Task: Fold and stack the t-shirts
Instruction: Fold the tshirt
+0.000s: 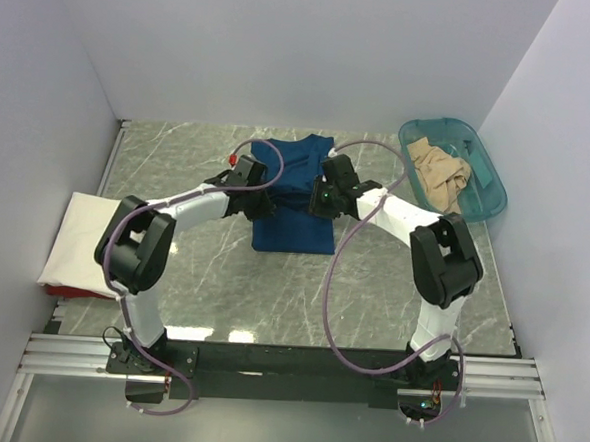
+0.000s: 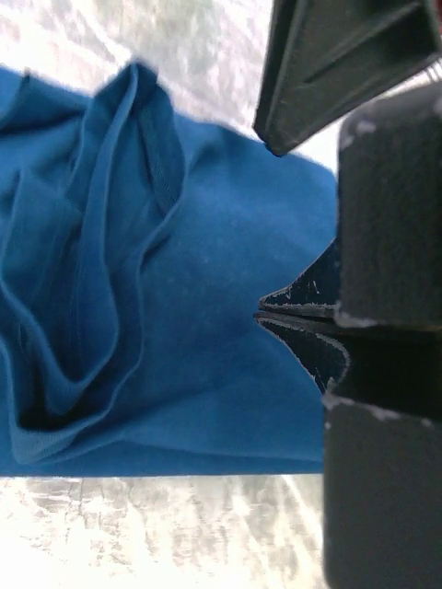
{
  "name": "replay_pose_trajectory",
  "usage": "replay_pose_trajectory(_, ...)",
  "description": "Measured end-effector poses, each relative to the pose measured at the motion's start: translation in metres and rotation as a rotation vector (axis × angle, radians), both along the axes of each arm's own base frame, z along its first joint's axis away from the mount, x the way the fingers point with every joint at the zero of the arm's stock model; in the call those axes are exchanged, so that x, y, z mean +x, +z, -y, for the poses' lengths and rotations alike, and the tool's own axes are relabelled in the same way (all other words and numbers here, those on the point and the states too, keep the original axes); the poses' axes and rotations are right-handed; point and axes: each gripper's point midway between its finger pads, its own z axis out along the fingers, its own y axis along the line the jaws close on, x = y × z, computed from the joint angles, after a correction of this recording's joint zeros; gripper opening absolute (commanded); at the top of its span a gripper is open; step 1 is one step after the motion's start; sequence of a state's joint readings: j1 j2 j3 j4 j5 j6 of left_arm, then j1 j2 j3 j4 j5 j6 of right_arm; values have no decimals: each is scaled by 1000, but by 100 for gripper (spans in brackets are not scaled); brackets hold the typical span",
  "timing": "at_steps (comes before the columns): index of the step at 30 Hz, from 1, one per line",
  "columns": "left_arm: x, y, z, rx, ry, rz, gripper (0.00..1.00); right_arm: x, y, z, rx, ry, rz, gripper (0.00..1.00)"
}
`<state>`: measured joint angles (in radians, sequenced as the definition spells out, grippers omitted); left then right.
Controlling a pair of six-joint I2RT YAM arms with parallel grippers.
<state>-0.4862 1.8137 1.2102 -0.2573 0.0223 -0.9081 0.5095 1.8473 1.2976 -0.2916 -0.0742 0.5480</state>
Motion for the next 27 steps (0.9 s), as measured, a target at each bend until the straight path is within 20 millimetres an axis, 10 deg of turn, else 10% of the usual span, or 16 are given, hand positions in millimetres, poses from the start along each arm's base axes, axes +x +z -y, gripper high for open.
replay_pose_trajectory(11,57,-23,2,3,38,-24,1,42,-27,-14,-25,15,-29,35)
replay_pose_trajectory(20,102,-36,-14,0,68,-37,2,105,-30,20,-10,-70,-28,35)
replay_pose_trajectory(27,110,-39,-19,-16,49,-47,9,115,-28,31,-32,-83,-32,35)
